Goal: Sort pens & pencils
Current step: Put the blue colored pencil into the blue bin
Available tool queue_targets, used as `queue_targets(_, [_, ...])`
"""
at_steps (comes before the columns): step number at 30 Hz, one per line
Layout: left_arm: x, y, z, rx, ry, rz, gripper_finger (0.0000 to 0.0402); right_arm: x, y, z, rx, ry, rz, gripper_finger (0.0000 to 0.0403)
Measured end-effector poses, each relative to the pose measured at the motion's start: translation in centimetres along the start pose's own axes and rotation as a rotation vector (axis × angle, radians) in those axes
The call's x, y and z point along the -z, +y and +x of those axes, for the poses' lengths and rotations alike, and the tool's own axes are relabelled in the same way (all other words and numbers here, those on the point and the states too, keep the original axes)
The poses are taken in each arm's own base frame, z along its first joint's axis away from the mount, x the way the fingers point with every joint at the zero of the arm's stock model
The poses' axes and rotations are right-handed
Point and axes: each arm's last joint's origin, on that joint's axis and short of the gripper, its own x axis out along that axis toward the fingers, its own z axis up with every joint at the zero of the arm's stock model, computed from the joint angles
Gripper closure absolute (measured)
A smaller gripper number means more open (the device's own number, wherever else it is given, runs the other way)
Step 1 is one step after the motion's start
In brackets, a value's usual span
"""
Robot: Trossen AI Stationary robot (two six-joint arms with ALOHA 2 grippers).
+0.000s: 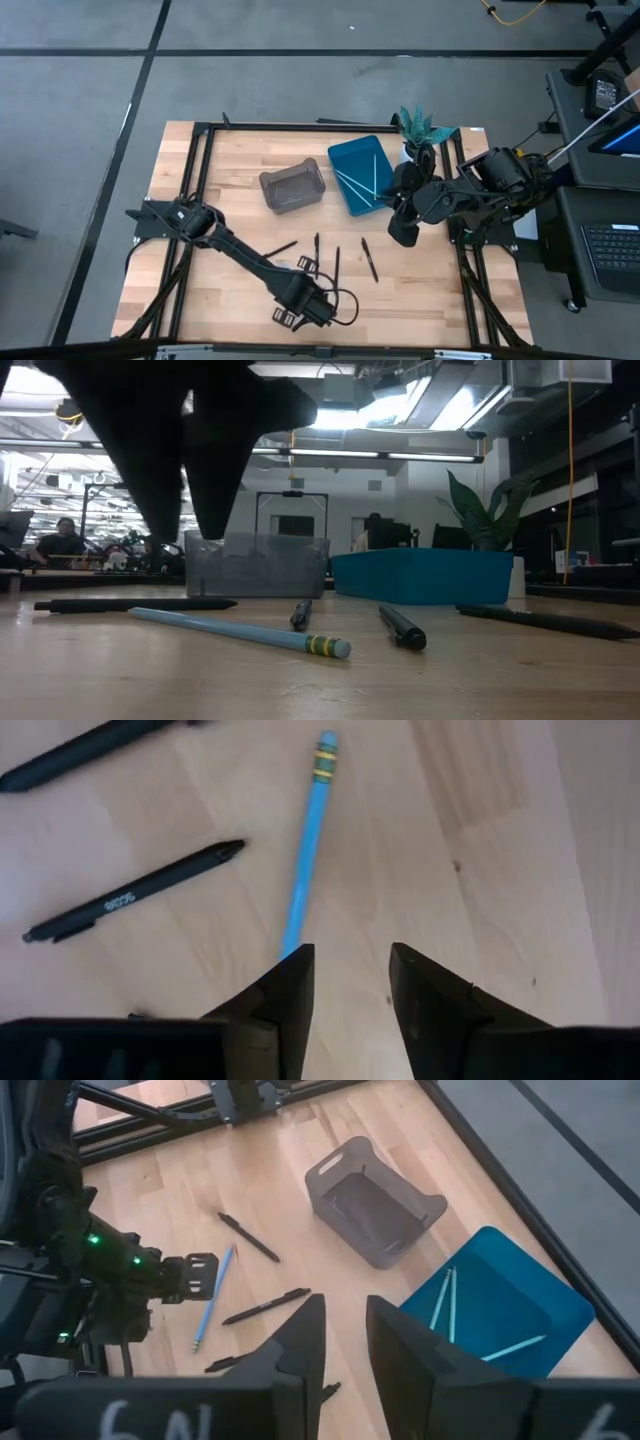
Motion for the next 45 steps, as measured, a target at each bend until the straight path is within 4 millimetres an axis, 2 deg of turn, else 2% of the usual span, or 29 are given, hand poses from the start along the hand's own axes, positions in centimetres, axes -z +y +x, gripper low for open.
queue_targets(7, [0.8, -1.0, 2.4, 0.029, 0.028, 0.150, 0.0275, 0.3, 0.4, -0.3, -0.014, 0.000, -0.014, 0.0324])
queue_targets(11, [1.5, 0.0, 3.9, 0.030, 0.081, 0.143, 0.0278, 0.4, 0.6, -0.4, -0.016, -0.003, -0.019, 0.0324])
queue_targets(14, [1.3, 0.9, 3.9, 0.028, 0.084, 0.091, 0.0276, 0.4, 0.6, -0.4, -0.015, -0.004, -0.020, 0.0324])
queue_targets(17, [0.6, 1.3, 3.0, 0.033, 0.046, 0.065, 0.0276, 0.4, 0.5, -0.4, -0.012, -0.006, -0.021, 0.0324])
queue_targets(24, [-0.2, 1.4, 2.3, 0.036, -0.022, 0.109, 0.0276, 0.3, 0.5, -0.3, 0.009, -0.020, -0.023, 0.0325])
queue_targets(36, [-0.2, 2.6, 4.3, 0.032, -0.058, 0.112, 0.0278, 0.3, 0.5, -0.4, 0.009, -0.020, -0.020, 0.0325])
queue_targets(45, [0.3, 2.5, 5.2, 0.060, -0.054, 0.115, 0.0279, 0.3, 0.5, -0.4, 0.009, -0.020, -0.020, 0.0325])
